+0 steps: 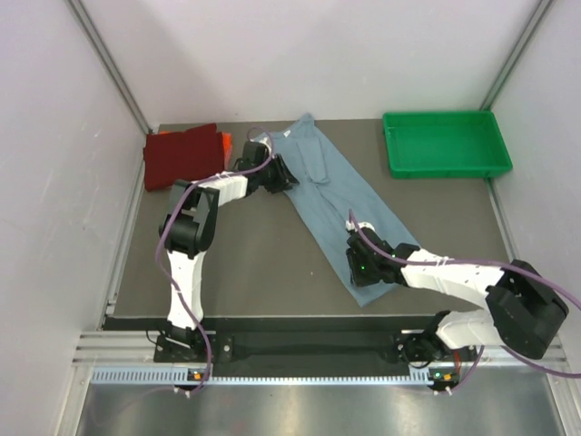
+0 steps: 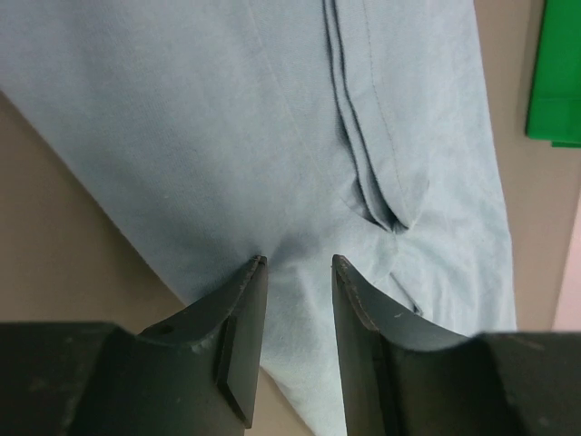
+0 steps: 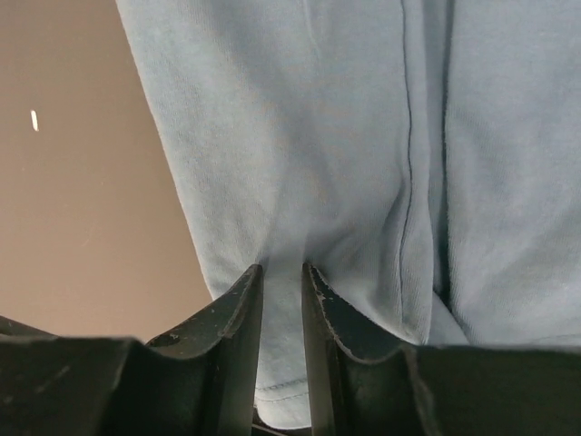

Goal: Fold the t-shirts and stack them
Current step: Fold the tshirt

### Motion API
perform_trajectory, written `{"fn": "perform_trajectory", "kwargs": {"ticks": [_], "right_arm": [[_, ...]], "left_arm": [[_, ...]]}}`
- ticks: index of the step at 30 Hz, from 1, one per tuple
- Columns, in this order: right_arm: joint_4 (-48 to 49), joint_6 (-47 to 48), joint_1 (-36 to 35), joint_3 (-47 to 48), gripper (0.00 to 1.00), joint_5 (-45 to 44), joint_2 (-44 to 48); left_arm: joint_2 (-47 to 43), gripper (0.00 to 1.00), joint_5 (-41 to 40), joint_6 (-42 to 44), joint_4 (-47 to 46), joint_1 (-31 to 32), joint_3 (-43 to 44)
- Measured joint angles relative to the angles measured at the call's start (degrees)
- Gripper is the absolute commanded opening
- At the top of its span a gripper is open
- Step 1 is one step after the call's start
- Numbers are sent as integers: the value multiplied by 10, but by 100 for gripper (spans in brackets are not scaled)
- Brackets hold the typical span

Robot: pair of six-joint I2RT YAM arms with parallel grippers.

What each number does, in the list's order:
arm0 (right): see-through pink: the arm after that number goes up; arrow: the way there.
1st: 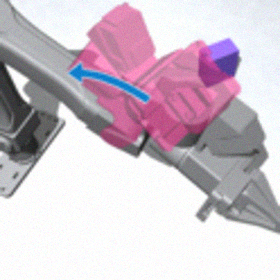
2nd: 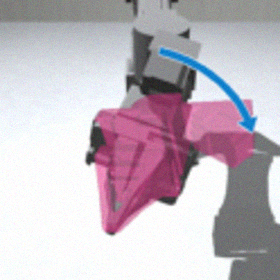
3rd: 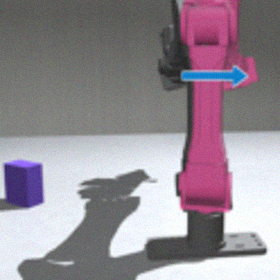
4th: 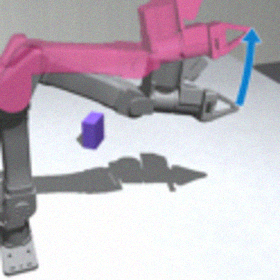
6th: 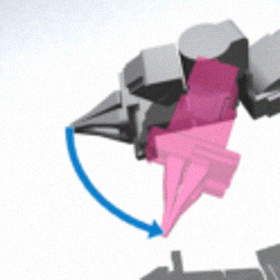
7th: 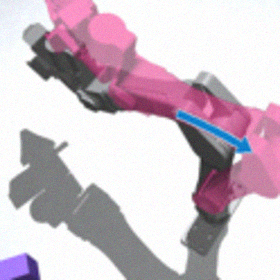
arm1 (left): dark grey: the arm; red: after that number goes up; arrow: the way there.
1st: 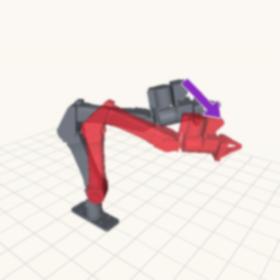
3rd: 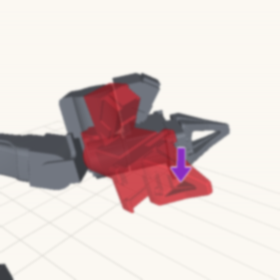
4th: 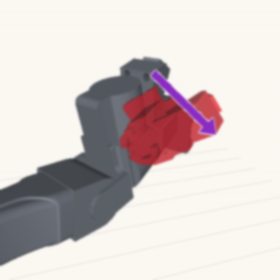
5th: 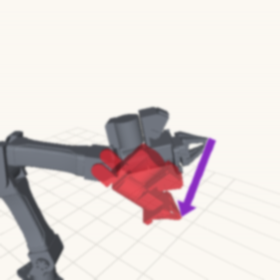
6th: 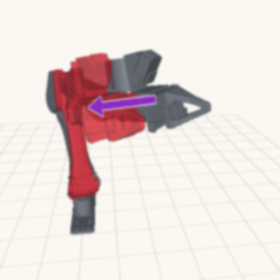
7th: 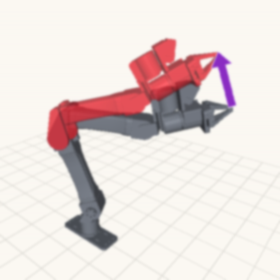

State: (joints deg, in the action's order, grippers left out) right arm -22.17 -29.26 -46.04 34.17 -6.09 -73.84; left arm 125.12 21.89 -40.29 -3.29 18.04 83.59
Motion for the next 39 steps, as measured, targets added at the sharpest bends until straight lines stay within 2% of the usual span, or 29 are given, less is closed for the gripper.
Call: {"fn": "perform_trajectory", "kwargs": {"ticks": [9,16,20,23,26,31,35,39], "right_arm": [[14,-51,-34,-23,29,-20,25],[-43,-58,-41,19,34,-48,32],[-77,-51,-41,86,36,-72,55],[-95,-41,-40,132,36,-90,82],[-113,-28,-35,169,36,-103,110],[-134,-1,-23,224,37,-117,153],[-140,17,-21,241,37,-118,179],[-150,32,-17,240,37,-116,198]], "left_arm": [[-7,43,-23,39,28,2,9],[-42,45,-19,65,127,-4,29],[-120,45,-20,62,143,-2,-25],[-203,44,-19,37,129,11,-117],[-275,45,-29,0,98,52,-223],[-333,50,-78,-85,59,183,-343],[-349,52,-149,-151,38,282,-361],[-346,52,-209,-210,18,346,-361]]}}
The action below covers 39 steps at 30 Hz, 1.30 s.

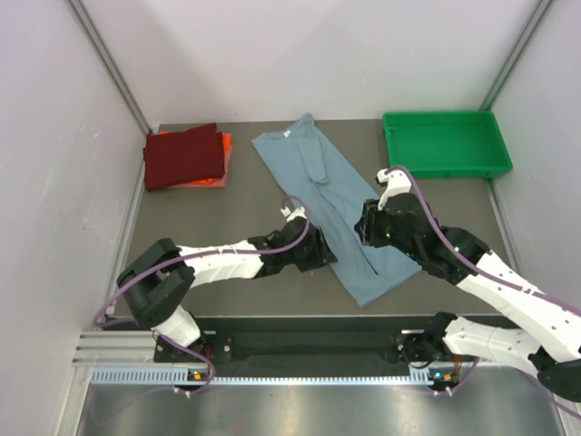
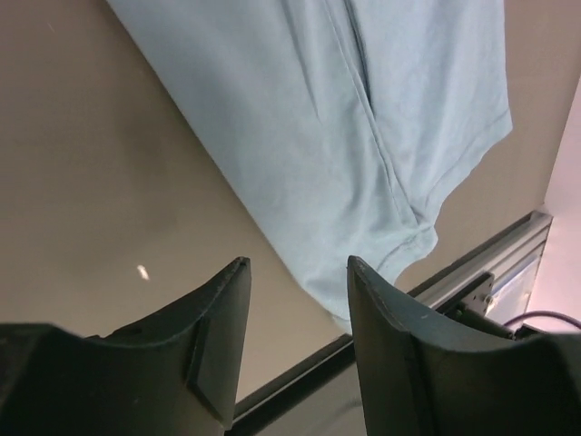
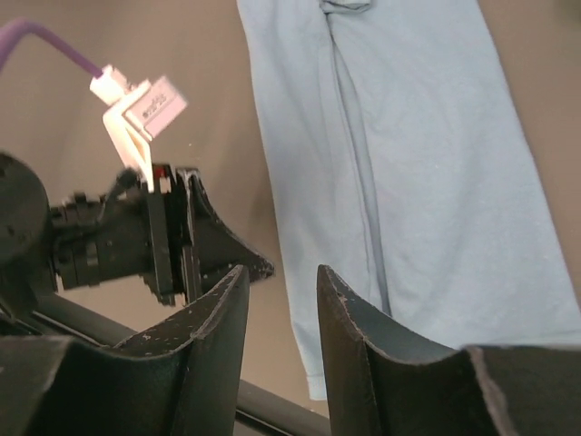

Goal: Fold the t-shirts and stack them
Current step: Fold the tshirt

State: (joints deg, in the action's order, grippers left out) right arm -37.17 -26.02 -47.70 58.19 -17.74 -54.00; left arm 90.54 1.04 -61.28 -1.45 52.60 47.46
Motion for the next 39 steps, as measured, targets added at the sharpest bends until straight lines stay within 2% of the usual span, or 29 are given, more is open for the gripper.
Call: {"fn": "perform_trajectory", "kwargs": {"ticks": [7,11,16,27,33,37,39], "right_arm": [[-6,16,13,-10,37,8,49],[-7,20,17,-20,37,14,66],[-15,21,20,-27,37,20,81],[-22,24,21,-41,37,23,116],[-23,23,21,-53,37,27,118],[-23,23,21,-57,37,28,120],[-24,23,21,-58,37,28,123]], "left_arm": [[27,51,-92,-92,-11,106,-4],[44,51,-116,-124,-7,165,2],[83,50,-127,-154,-5,184,19],[110,48,-152,-191,-12,205,43],[131,40,-152,-199,-15,217,62],[138,29,-154,-199,-11,219,68],[139,19,-156,-199,-9,219,68]]}}
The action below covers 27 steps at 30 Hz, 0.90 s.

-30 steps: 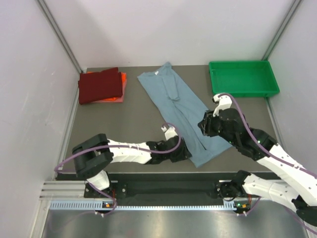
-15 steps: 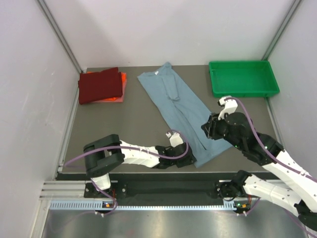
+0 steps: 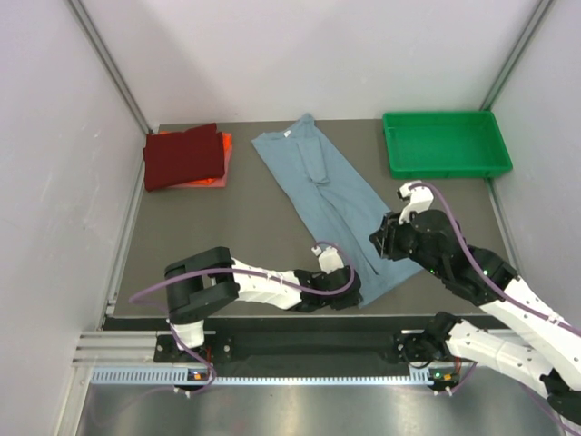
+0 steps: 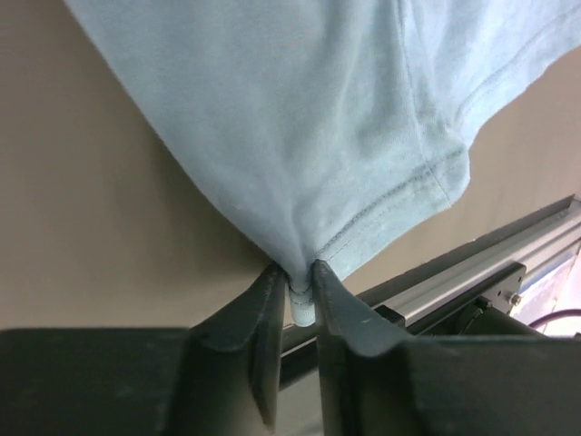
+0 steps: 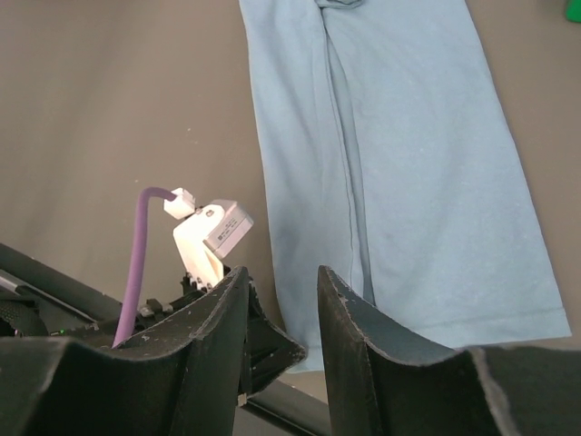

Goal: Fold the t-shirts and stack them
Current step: Fold the tshirt

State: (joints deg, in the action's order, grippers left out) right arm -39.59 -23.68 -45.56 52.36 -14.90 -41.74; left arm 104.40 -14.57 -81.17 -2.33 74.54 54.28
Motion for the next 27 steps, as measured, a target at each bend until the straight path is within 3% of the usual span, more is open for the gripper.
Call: {"fn": "perform_trajectory", "kwargs": {"ticks": [5,14,27], "right_arm": [[-1,0,1,-2,37,0,4],[2,0,4,-6,37,21,-27],[40,6,8,-34,37,58,-110]], "left_arm": [[0,0,-5,0,12,3,0],[-72,0,-12,-25,63,12,-59],[-326,0,-44,-73,211,35,-190]]}}
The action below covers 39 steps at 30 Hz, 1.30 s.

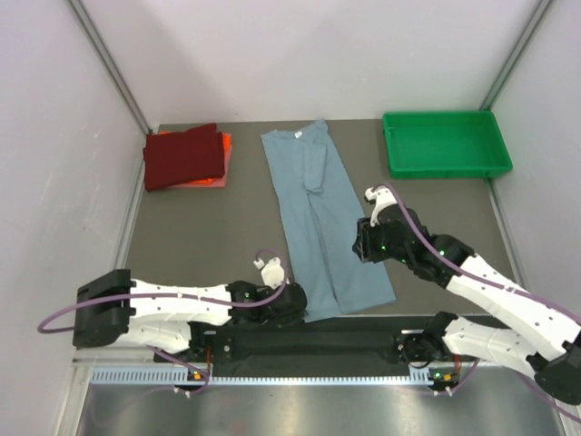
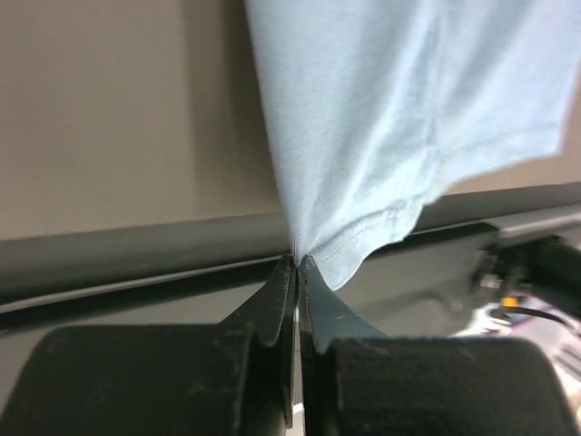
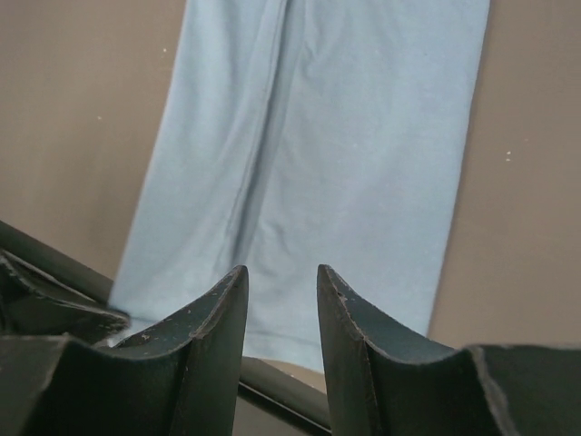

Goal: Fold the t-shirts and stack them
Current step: Fold the tshirt

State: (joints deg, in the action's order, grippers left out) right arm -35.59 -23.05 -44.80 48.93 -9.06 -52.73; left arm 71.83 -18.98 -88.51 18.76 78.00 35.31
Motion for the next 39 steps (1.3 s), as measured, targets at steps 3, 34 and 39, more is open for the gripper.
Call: {"fn": "perform_trajectory", "kwargs": {"ticks": [3,34,39], "right_arm": [[14,1,0,-9,37,9,-20],[215,3,174,339,35,137,-603],[192,1,175,360,37,130,-618]], "left_arm": [[-19,0,0,-10,34,4,-18],[-284,57,-44,57,59,7,-153],[-229,56,-13,136,33,-32,-143]]}}
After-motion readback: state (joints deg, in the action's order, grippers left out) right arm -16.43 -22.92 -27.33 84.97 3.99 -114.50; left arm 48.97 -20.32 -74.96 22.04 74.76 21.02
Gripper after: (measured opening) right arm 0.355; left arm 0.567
